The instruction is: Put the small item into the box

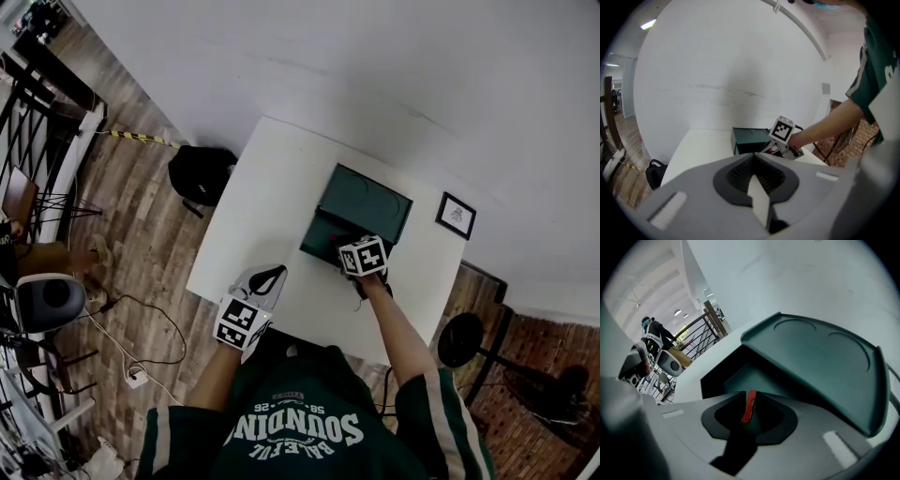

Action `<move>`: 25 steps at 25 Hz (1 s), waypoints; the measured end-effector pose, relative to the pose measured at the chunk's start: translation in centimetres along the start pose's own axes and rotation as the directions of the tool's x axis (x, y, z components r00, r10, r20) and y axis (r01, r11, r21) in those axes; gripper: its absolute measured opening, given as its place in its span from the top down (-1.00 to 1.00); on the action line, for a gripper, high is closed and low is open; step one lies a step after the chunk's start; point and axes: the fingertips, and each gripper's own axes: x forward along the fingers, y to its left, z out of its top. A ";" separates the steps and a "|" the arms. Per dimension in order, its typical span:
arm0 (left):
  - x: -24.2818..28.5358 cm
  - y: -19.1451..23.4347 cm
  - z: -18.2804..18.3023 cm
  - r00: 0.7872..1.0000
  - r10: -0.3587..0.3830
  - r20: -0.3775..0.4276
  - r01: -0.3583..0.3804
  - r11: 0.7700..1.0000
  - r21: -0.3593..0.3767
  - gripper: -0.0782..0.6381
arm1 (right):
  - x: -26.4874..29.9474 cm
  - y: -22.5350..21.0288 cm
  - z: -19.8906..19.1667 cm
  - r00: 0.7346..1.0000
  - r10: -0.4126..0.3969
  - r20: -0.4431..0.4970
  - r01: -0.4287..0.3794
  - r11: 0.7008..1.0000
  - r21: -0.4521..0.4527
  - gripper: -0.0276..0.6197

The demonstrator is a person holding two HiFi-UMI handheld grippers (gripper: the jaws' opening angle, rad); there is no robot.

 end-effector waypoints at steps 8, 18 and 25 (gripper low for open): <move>0.2 0.3 2.0 0.999 -0.027 0.033 0.025 0.999 0.046 0.64 | -5.6 0.9 2.0 0.982 -0.075 0.174 0.070 0.997 0.032 0.91; 2.3 -1.4 6.7 0.991 -0.112 0.077 0.100 0.984 0.144 0.64 | -15.3 1.9 2.3 0.875 -0.172 0.453 0.142 0.985 0.099 0.91; 3.2 -3.6 10.2 0.979 -0.174 0.107 0.147 0.964 0.223 0.64 | -23.2 1.4 2.4 0.749 -0.271 0.604 0.207 0.963 0.175 0.91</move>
